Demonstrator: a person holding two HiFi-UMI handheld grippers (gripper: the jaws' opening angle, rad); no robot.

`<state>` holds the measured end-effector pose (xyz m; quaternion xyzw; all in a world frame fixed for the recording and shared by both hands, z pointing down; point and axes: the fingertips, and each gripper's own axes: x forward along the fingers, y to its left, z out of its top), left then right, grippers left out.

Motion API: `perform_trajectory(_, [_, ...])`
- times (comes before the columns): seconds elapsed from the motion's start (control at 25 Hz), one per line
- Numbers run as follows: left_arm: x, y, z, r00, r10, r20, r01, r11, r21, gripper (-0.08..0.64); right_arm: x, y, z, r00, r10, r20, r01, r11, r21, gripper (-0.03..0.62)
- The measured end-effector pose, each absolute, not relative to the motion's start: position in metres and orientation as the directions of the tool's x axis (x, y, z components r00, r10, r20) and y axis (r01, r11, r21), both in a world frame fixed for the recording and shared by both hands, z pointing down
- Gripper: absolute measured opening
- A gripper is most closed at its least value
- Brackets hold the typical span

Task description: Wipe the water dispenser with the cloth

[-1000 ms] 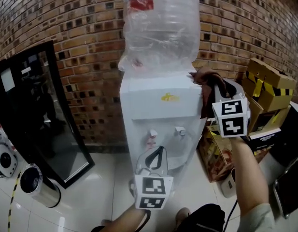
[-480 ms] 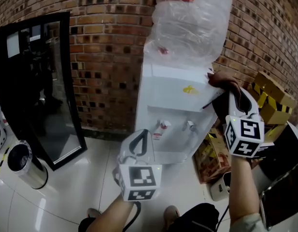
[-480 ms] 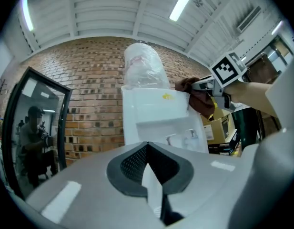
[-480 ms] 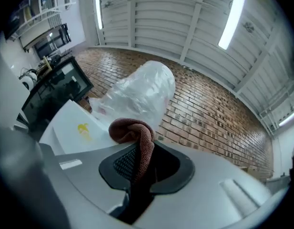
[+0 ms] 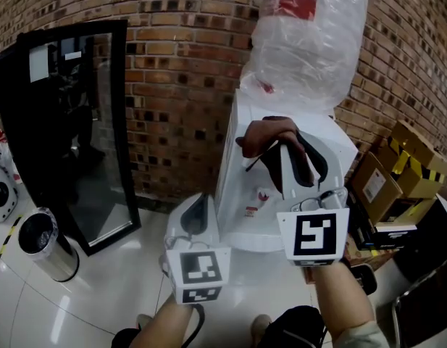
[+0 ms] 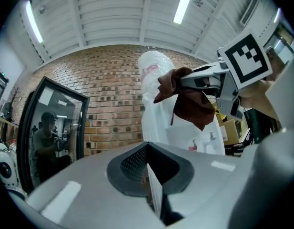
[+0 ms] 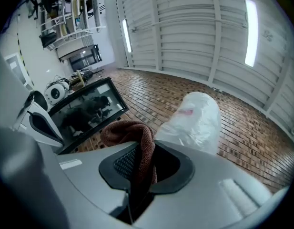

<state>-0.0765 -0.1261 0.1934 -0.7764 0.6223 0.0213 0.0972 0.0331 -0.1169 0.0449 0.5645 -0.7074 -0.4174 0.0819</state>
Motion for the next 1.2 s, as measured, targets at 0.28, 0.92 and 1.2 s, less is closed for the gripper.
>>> perform_trajectory(0.28, [-0.095, -0.128, 0.196, 0.204, -0.967, -0.151, -0.974, -0.185, -0.129, 0.000, -0.024, -0.150, 0.075, -0.382, -0.880, -0.281, -0.691, 0.070, 0.719, 0.072])
perform_trajectory(0.92, [-0.034, -0.127, 0.189, 0.324, -0.930, -0.172, -0.943, -0.303, -0.136, 0.000, 0.051, -0.163, 0.081, -0.228, -0.931, -0.287, -0.691, -0.053, 0.721, 0.072])
perform_trajectory(1.2, [0.006, -0.121, 0.190, 0.383, -0.907, -0.176, -0.922, -0.362, -0.140, 0.000, 0.107, -0.160, 0.084, -0.145, -0.949, -0.280, -0.696, -0.104, 0.711, 0.071])
